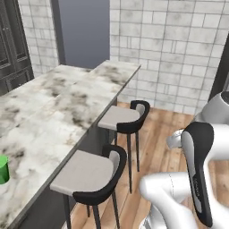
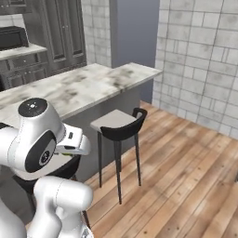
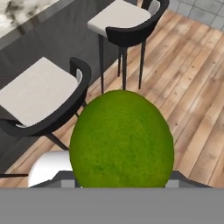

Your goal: Gather the lemon and lime from the fridge and place them on a tray on the dining counter. Then gather the steak and chicken drumstick from the fridge and place them on the other tray.

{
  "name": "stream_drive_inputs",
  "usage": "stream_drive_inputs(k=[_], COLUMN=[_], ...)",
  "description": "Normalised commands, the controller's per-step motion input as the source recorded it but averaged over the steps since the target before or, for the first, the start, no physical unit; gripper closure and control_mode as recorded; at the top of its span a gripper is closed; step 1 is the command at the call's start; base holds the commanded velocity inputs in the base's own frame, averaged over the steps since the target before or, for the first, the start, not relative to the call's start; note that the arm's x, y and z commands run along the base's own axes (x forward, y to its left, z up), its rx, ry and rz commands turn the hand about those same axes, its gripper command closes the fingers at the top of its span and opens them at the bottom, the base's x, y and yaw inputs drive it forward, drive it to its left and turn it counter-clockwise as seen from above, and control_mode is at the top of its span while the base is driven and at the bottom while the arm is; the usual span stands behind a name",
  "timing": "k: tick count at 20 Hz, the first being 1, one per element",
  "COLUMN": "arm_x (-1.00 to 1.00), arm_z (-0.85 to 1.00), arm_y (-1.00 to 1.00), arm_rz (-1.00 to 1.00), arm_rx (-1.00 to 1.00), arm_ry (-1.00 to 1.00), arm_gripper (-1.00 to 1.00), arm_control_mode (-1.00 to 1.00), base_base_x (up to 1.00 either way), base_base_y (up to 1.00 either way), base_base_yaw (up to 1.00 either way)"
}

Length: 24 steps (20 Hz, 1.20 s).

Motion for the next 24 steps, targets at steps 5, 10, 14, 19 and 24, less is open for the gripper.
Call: stream_drive_inputs(k=[5, 10, 14, 19, 24], arm_x=[0.00, 0.00, 0.00, 0.00, 0.00], arm_z=[0.00, 0.00, 0.00, 0.00, 0.00], arm_y=[0.00, 0.00, 0.00, 0.00, 0.00], arm_rz=[0.00, 0.00, 0.00, 0.00, 0.00], arm_rx=[0.00, 0.00, 0.00, 0.00, 0.00], arm_ry=[0.00, 0.00, 0.00, 0.00, 0.00], arm_gripper=[1.00, 1.00, 1.00, 1.00, 1.00], arm_control_mode=[1.00, 1.00, 1.00, 1.00, 1.00], base_base_x=[-0.14, -0.24, 0.06, 0.04, -0.70], base_base_y=[-0.27, -0.21, -0.49, -0.67, -0.18], base_base_yaw=[0.15, 0.14, 0.11, 0.09, 0.10])
